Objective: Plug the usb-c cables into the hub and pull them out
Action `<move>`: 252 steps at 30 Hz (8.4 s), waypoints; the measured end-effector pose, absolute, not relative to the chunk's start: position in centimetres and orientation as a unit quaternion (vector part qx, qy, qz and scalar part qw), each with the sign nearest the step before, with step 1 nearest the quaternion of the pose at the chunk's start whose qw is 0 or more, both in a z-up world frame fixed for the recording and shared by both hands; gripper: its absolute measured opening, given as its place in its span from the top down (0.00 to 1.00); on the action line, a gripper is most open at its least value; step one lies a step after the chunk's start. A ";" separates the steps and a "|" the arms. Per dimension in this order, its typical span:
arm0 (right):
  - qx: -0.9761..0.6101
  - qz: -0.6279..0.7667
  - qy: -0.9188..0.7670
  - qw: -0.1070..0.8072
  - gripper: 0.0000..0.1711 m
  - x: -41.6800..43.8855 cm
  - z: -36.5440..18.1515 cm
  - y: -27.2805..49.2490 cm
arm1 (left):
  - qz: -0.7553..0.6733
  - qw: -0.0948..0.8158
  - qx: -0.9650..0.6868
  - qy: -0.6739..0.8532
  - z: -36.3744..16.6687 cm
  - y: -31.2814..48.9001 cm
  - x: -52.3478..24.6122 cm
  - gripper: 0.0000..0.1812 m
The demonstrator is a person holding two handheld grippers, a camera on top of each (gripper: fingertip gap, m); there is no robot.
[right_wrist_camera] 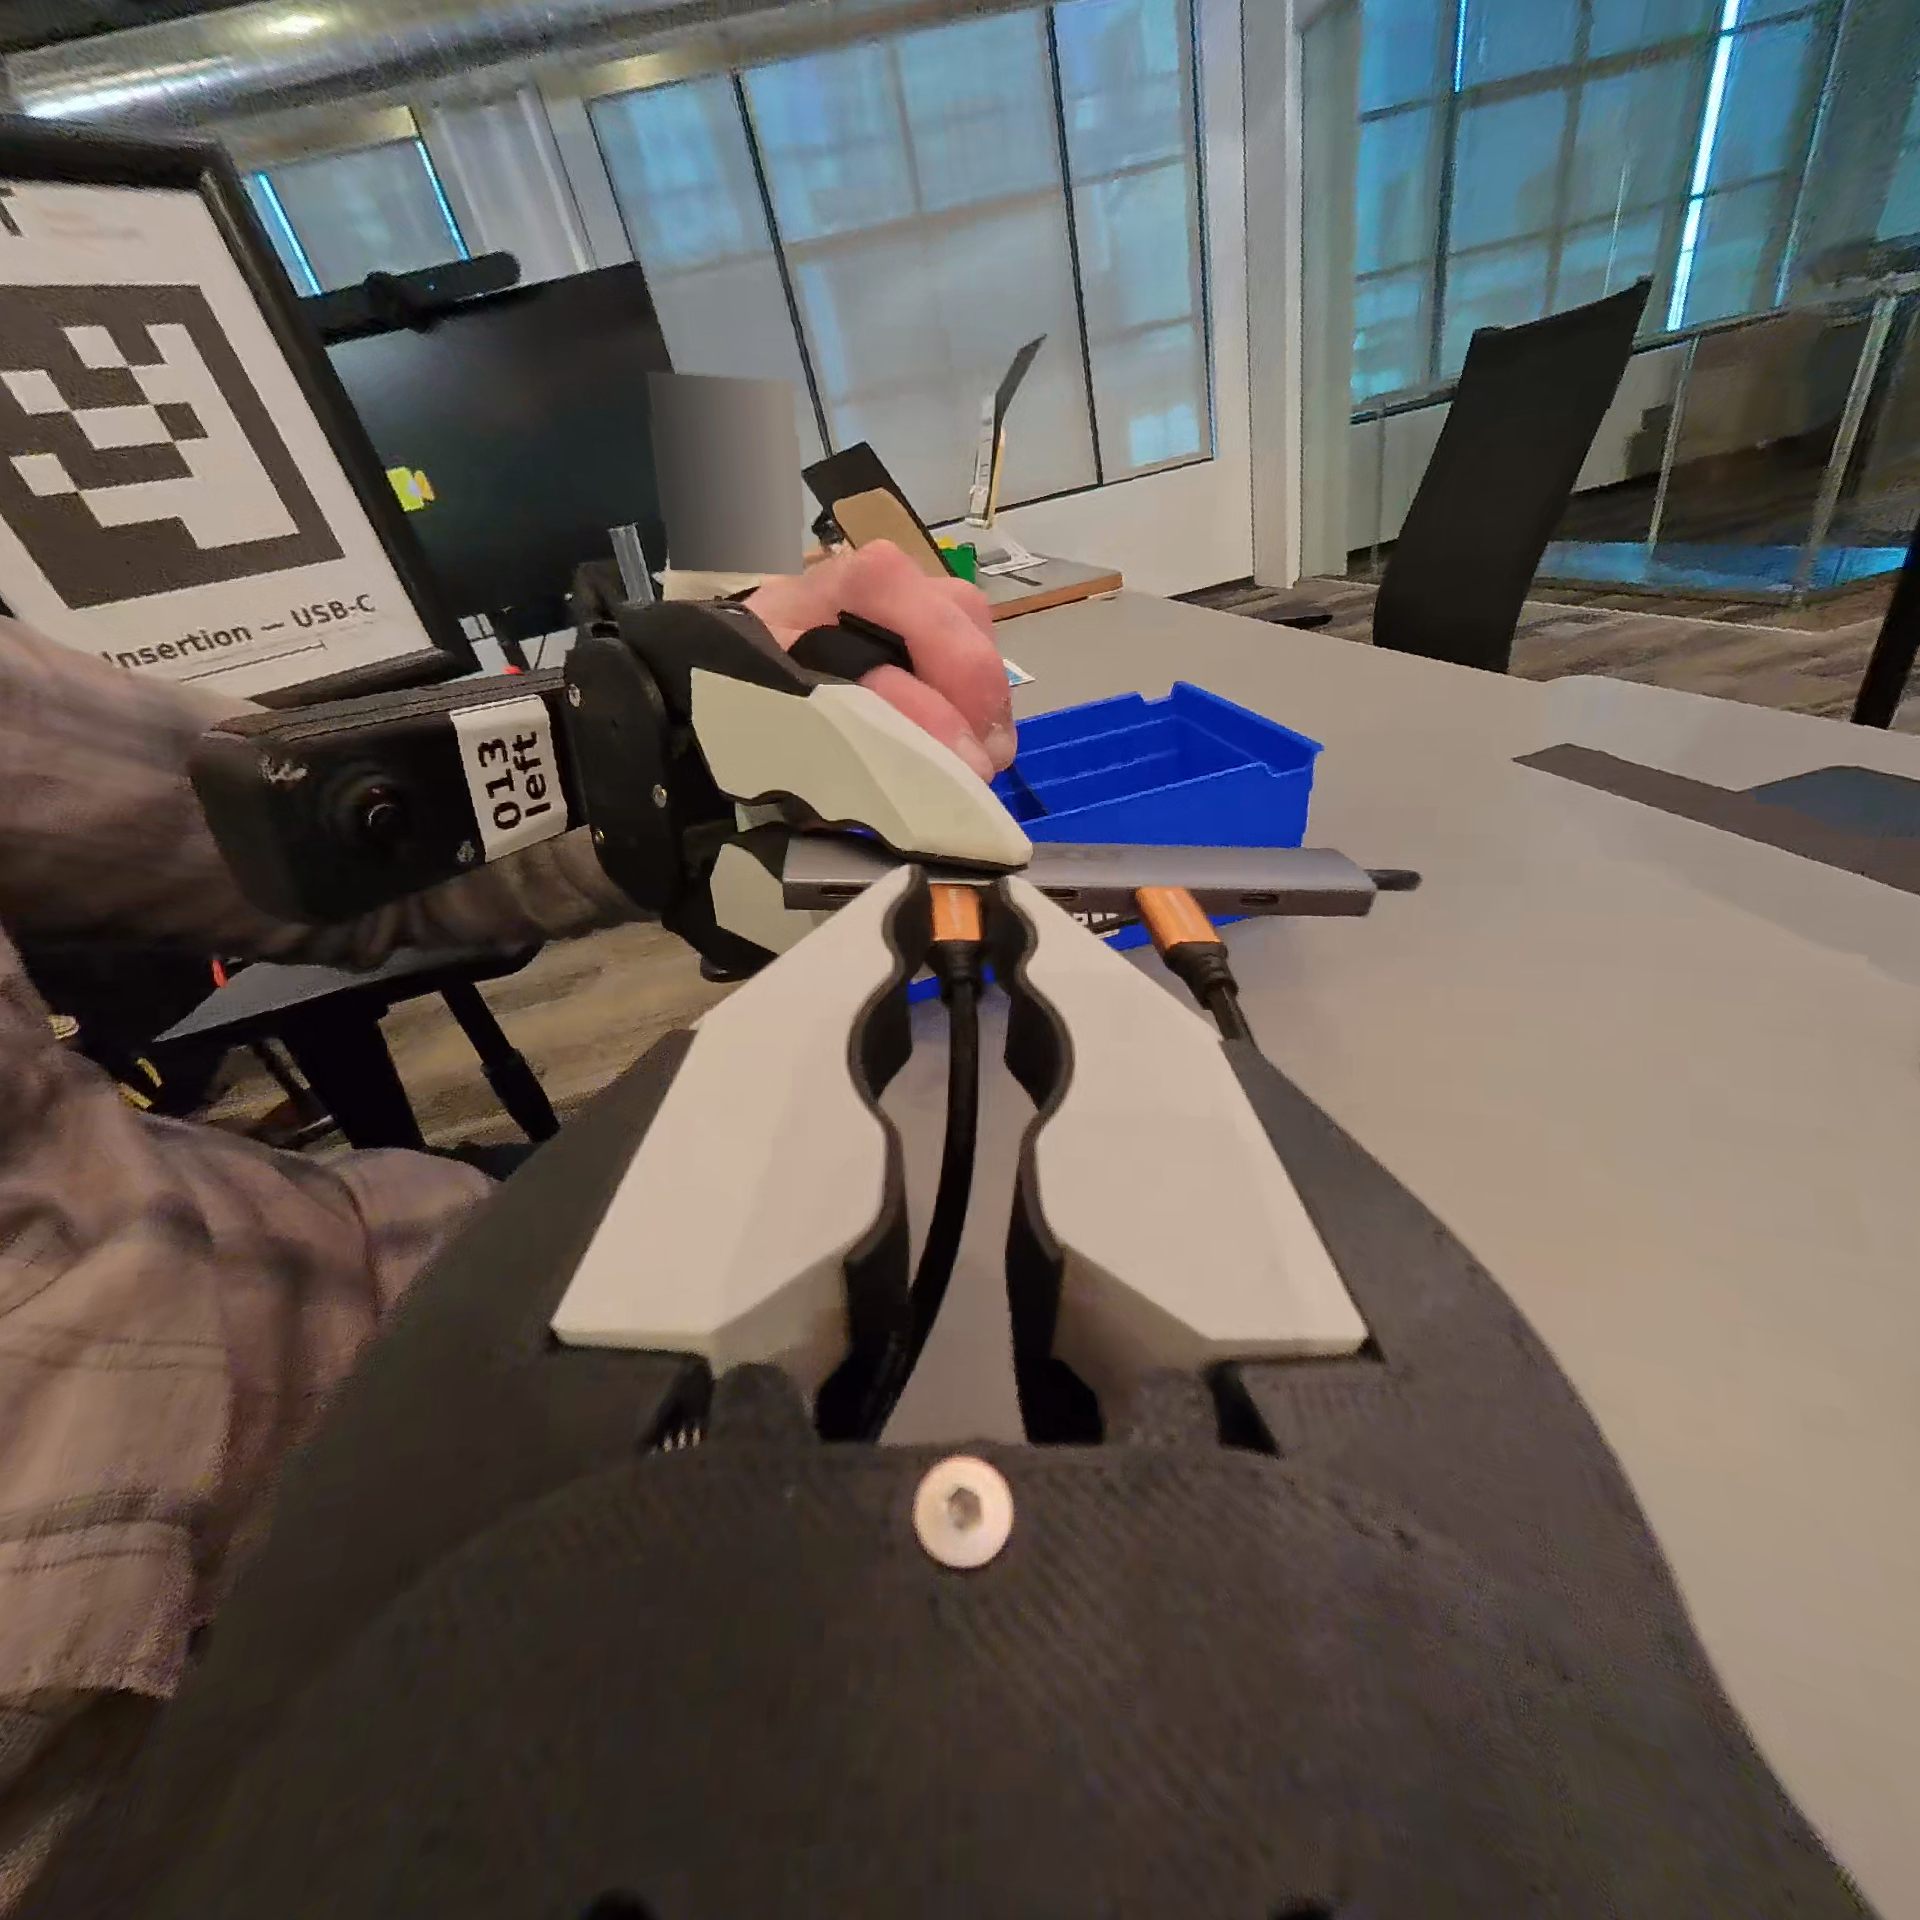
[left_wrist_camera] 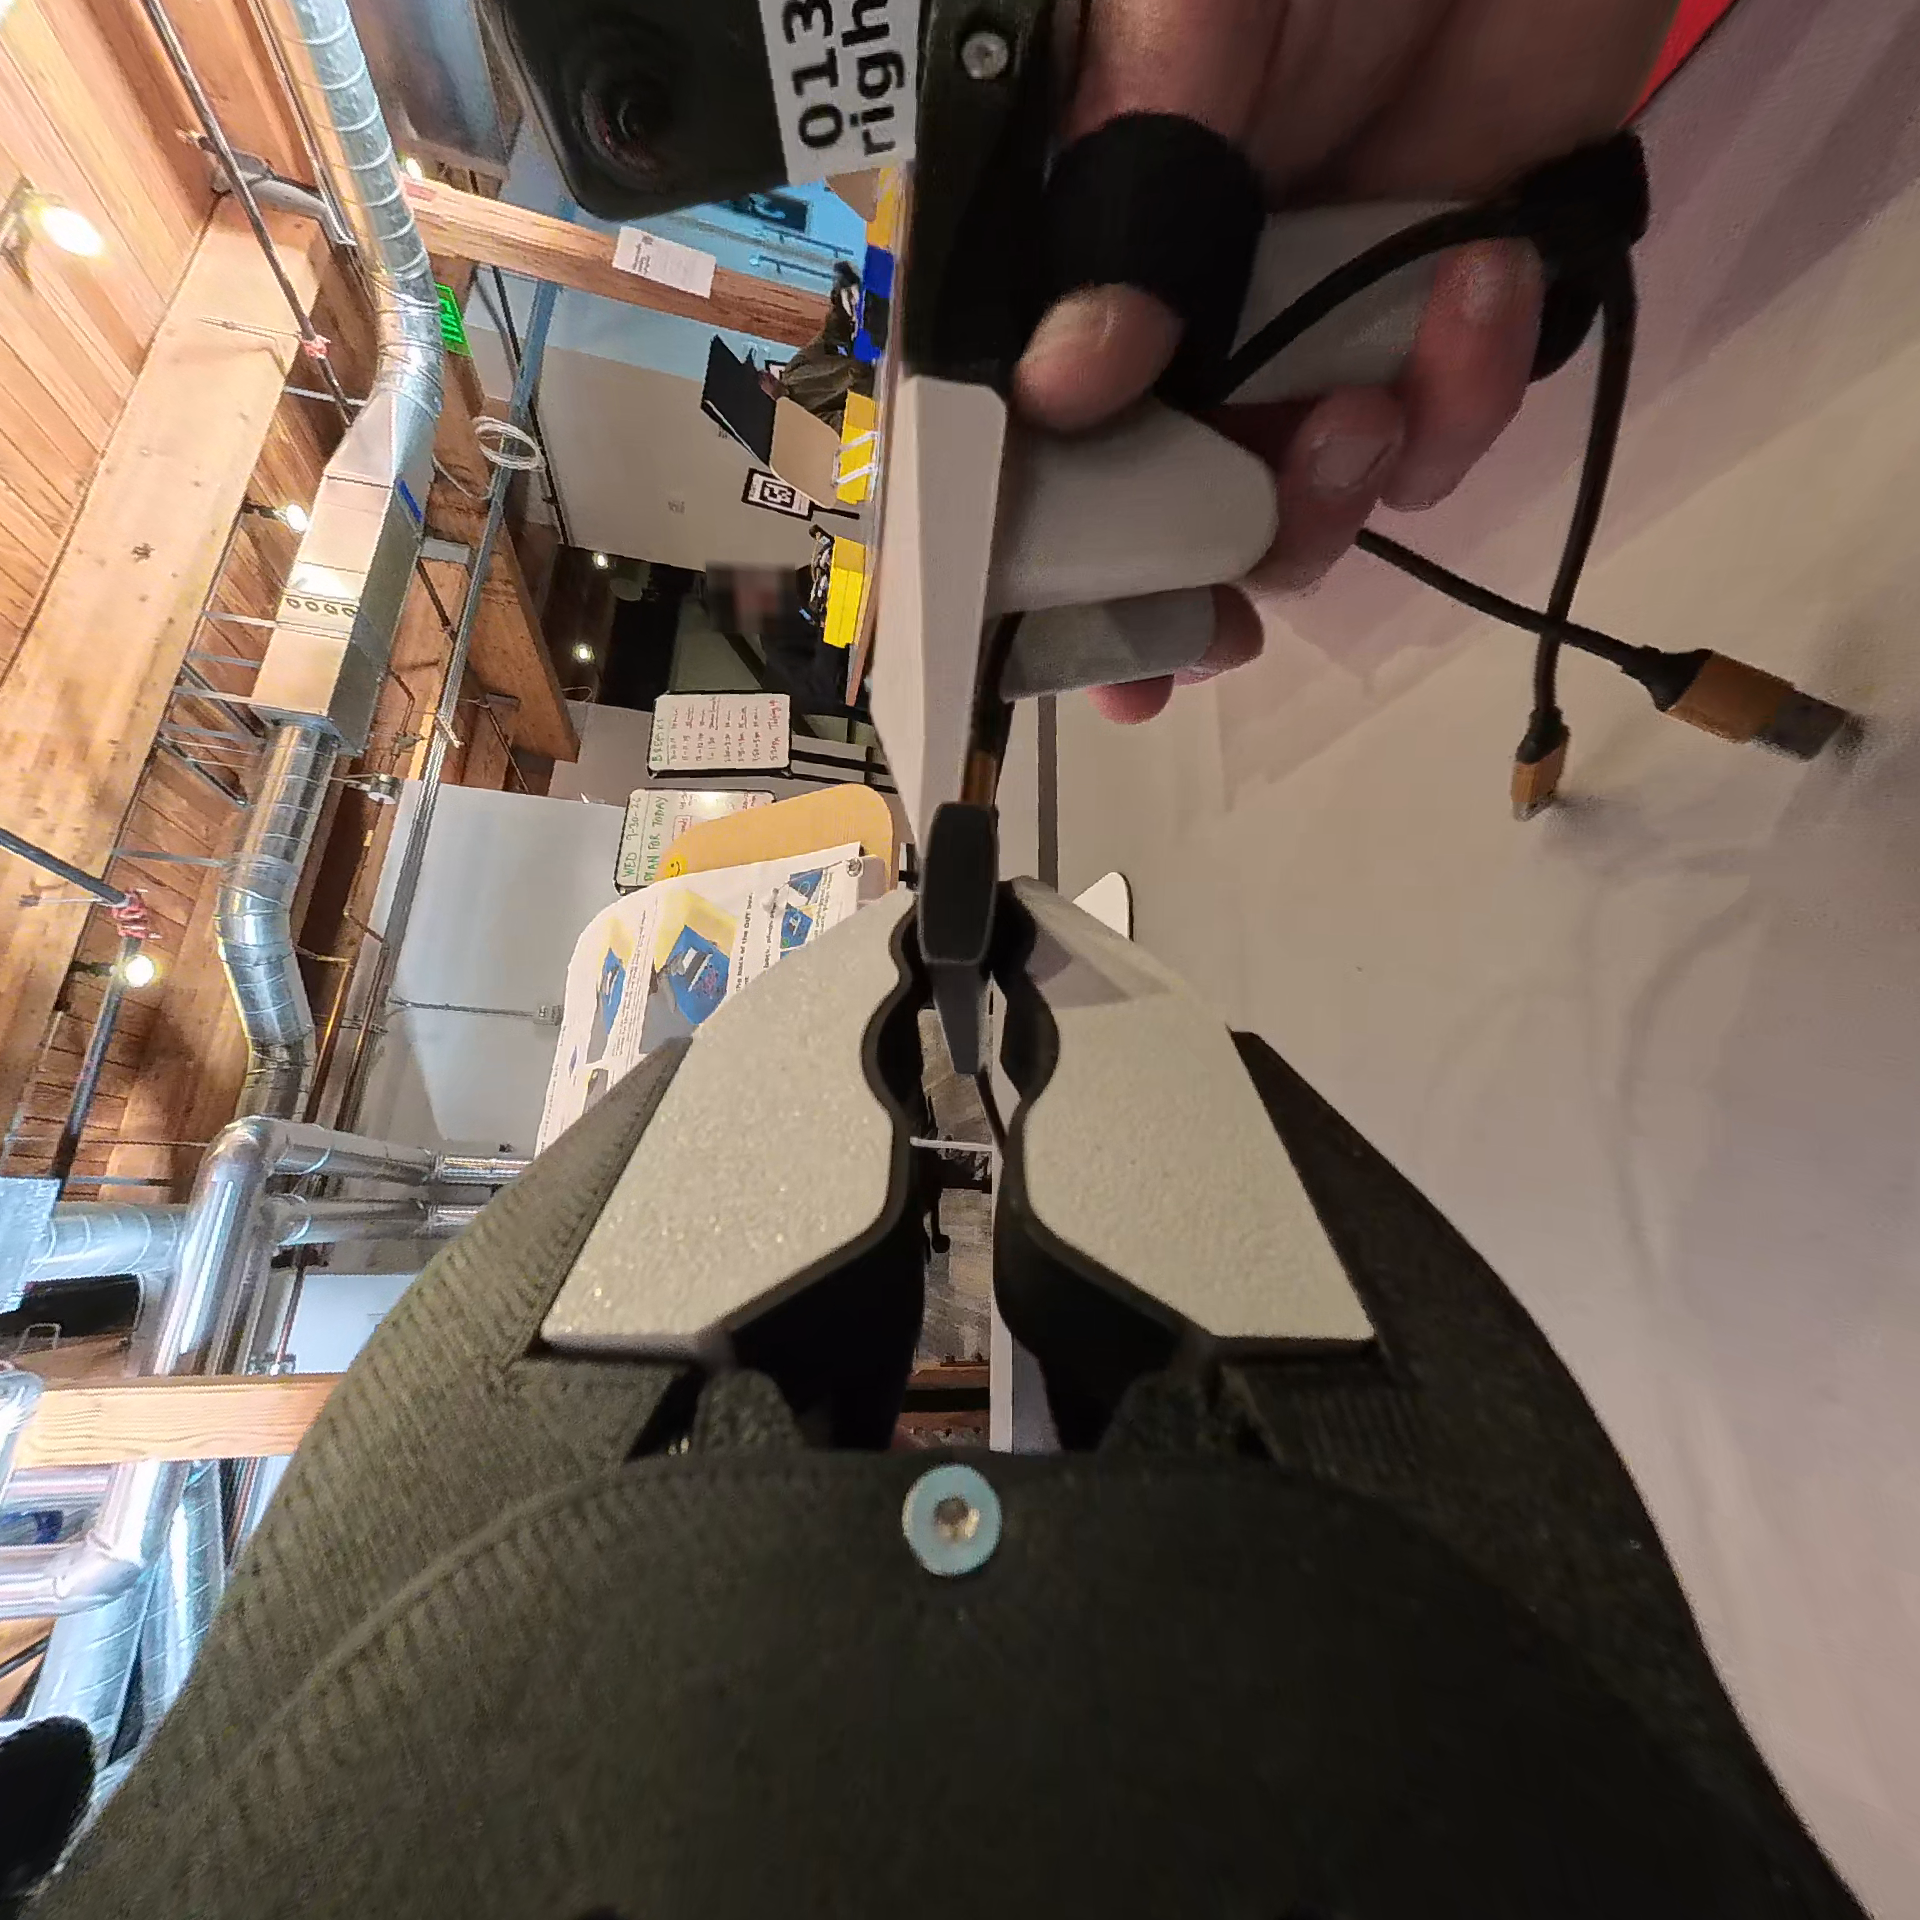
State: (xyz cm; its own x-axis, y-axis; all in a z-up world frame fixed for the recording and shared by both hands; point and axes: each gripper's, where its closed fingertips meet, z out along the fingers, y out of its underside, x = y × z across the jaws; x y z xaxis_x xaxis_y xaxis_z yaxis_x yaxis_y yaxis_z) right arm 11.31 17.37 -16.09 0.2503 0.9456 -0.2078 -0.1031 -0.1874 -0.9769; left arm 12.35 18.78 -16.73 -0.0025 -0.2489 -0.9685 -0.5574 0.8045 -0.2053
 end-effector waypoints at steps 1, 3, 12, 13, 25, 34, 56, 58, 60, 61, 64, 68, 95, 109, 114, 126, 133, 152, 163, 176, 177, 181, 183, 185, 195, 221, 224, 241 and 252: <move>-0.590 0.498 -0.359 0.525 0.95 11.3 -16.2 17.3 | 0.120 0.643 -0.290 0.699 -16.8 18.8 12.3 0.94; -0.589 0.496 -0.358 0.528 0.95 11.3 -16.2 17.3 | 0.122 0.643 -0.289 0.699 -17.0 18.8 12.3 0.94; -0.579 0.496 -0.362 0.536 0.94 11.3 -16.0 17.1 | 0.112 0.649 -0.293 0.693 -16.6 18.6 12.3 0.94; -0.578 0.498 -0.360 0.536 0.94 11.3 -16.0 17.2 | 0.109 0.648 -0.296 0.693 -16.6 18.6 12.3 0.94; -0.597 0.462 -0.352 0.553 0.94 11.6 -16.8 18.1 | 0.105 0.626 -0.345 0.692 -17.6 19.7 12.5 0.91; -0.615 0.422 -0.361 0.561 0.95 11.3 -17.2 18.4 | 0.130 0.590 -0.390 0.695 -19.0 20.5 12.6 0.83; -0.615 0.429 -0.356 0.558 0.94 11.3 -16.7 18.1 | 0.179 0.627 -0.369 0.662 -17.6 21.1 12.6 0.95; -0.617 0.418 -0.360 0.561 0.95 11.3 -16.8 18.2 | 0.179 0.624 -0.372 0.663 -17.8 21.1 12.5 0.94; -0.617 0.414 -0.354 0.567 0.94 11.2 -16.7 18.3 | 0.178 0.625 -0.378 0.659 -17.7 21.2 12.4 0.94; -0.619 0.411 -0.350 0.571 0.94 11.2 -16.7 18.3 | 0.178 0.624 -0.382 0.658 -17.7 21.3 12.4 0.95; -0.624 0.395 -0.344 0.580 0.95 11.1 -16.7 18.5 | 0.182 0.620 -0.391 0.656 -17.8 21.5 12.3 0.95; -0.627 0.373 -0.343 0.592 0.95 11.0 -16.7 18.4 | 0.172 0.623 -0.399 0.650 -17.9 21.5 12.2 0.94; -0.616 0.428 -0.339 0.568 0.94 11.3 -15.7 17.7 | 0.140 0.633 -0.418 0.636 -17.1 20.8 12.2 0.94; -0.607 0.329 -0.313 0.652 0.95 10.9 -14.4 17.5 | 0.095 0.655 -0.443 0.605 -16.1 20.8 12.2 0.95; -0.606 0.439 -0.291 0.596 0.95 11.1 -14.1 17.1 | 0.098 0.660 -0.435 0.605 -15.9 20.4 12.1 0.94; -0.595 0.422 -0.323 0.603 0.95 10.9 -14.0 16.9 | 0.094 0.652 -0.442 0.609 -15.8 19.8 12.0 0.94; -0.614 0.406 -0.320 0.596 0.95 11.1 -14.6 17.3 | 0.166 0.643 -0.419 0.620 -15.9 19.5 12.6 0.90; -0.605 0.441 -0.332 0.575 0.94 10.8 -14.6 16.7 | 0.122 0.645 -0.433 0.618 -16.1 19.0 12.1 0.95; -0.614 0.400 -0.340 0.589 0.95 10.8 -14.8 16.9 | 0.087 0.633 -0.461 0.616 -16.4 19.0 12.1 0.95; -0.621 0.350 -0.363 0.600 0.95 9.5 -14.4 15.7 | 0.164 0.632 -0.438 0.617 -16.1 20.2 12.9 0.92; -0.622 0.349 -0.361 0.601 0.95 9.6 -14.4 15.7 | 0.163 0.630 -0.441 0.618 -16.2 20.2 12.9 0.92; -0.622 0.325 -0.357 0.616 0.95 9.6 -14.2 15.7 | 0.165 0.632 -0.440 0.616 -16.1 20.4 12.9 0.92; -0.622 0.317 -0.357 0.620 0.95 9.6 -14.2 15.6 | 0.165 0.629 -0.440 0.620 -16.2 20.4 12.9 0.92; -0.623 0.316 -0.359 0.619 0.95 9.6 -14.2 15.5 | 0.167 0.629 -0.438 0.621 -16.2 20.4 12.9 0.92; -0.626 0.389 -0.351 0.577 0.95 9.3 -15.2 15.4 | 0.158 0.629 -0.442 0.620 -17.3 20.3 12.4 0.92; -0.611 0.316 -0.378 0.619 0.95 16.3 -8.9 15.2 | 0.190 0.584 -0.567 0.549 -19.6 26.2 5.1 0.93; -0.611 0.288 -0.359 0.645 0.95 20.6 -5.7 15.8 | 0.197 0.578 -0.566 0.553 -20.0 26.3 4.6 0.93; -0.775 0.274 -0.200 0.533 0.94 38.2 -18.1 20.3 | 0.182 0.579 -0.563 0.560 -20.3 25.8 5.1 0.93; -0.878 -0.040 -0.282 0.385 0.87 45.6 -23.7 19.8 | 0.177 0.572 -0.562 0.570 -20.9 25.9 5.9 0.93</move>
